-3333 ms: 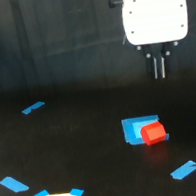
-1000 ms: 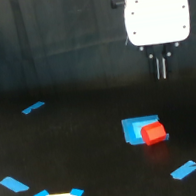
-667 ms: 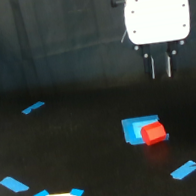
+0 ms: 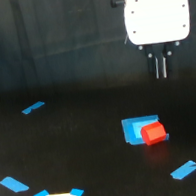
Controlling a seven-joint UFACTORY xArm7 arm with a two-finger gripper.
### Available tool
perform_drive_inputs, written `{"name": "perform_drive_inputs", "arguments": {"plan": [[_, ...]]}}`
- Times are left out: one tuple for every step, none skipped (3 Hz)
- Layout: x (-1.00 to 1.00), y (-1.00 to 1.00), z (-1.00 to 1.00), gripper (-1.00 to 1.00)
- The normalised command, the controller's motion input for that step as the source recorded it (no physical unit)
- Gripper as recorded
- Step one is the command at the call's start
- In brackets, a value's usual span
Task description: Pick up the red object from the table
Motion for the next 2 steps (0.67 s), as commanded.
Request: {"name": "perform_drive_inputs", "arguments": {"plan": [[0.96, -1.0, 0.24, 1.0], [1.0, -1.0, 1.0, -1.0]]}}
